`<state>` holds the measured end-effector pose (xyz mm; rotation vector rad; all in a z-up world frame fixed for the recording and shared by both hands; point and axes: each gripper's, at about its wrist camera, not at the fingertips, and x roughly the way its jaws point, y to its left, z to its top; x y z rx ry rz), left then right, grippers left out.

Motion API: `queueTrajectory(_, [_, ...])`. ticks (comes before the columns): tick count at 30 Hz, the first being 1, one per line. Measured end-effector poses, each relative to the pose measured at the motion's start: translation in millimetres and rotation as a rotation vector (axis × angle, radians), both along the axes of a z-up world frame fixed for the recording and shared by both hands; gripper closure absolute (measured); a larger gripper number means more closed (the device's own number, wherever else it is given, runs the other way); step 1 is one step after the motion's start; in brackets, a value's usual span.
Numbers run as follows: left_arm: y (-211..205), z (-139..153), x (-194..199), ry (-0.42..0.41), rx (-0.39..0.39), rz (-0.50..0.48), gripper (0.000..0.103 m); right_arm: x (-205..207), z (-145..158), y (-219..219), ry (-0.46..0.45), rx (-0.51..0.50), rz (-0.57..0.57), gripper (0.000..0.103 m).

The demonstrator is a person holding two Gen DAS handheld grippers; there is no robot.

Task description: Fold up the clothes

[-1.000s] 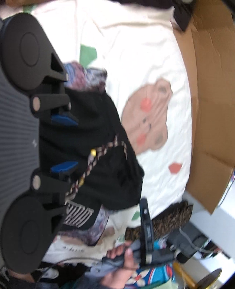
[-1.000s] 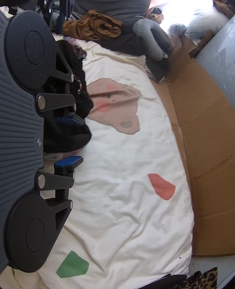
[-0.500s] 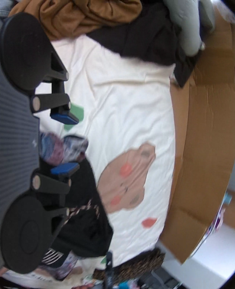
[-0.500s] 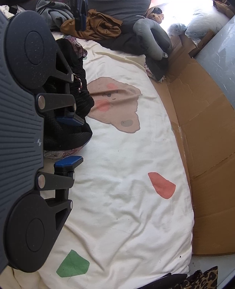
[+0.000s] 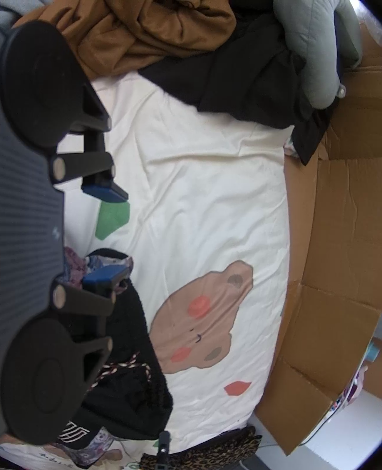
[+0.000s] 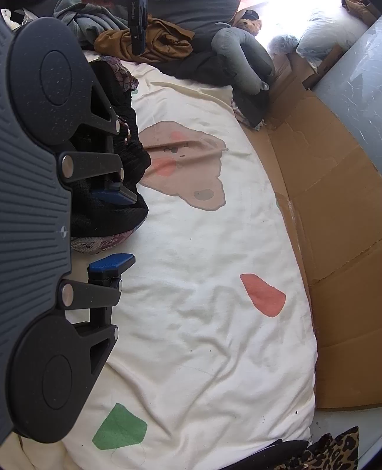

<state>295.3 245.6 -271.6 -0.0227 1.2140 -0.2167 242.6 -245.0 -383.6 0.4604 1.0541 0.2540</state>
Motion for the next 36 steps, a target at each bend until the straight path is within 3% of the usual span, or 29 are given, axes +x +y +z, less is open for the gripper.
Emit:
queueTrajectory(7, [9,1,9,0.025,-0.055,0.061,0.052,-3,0,-4,-0.006,-0.006,0.005,0.059])
queueTrajectory(20, [-11,-55,22,0.116,-0.185,0.125,0.051,-1,-4,-3,-0.013,-0.024,-0.013,0.059])
queueTrajectory(26, [-11,-83,19,0.224,-0.259,0.157,0.048,10,-6,-4,-0.022,-0.029,-0.029,0.059])
queueTrajectory(36, [-17,-108,-5,0.326,-0.275,0.115,0.045,32,-25,36,-0.012,-0.101,0.211,0.058])
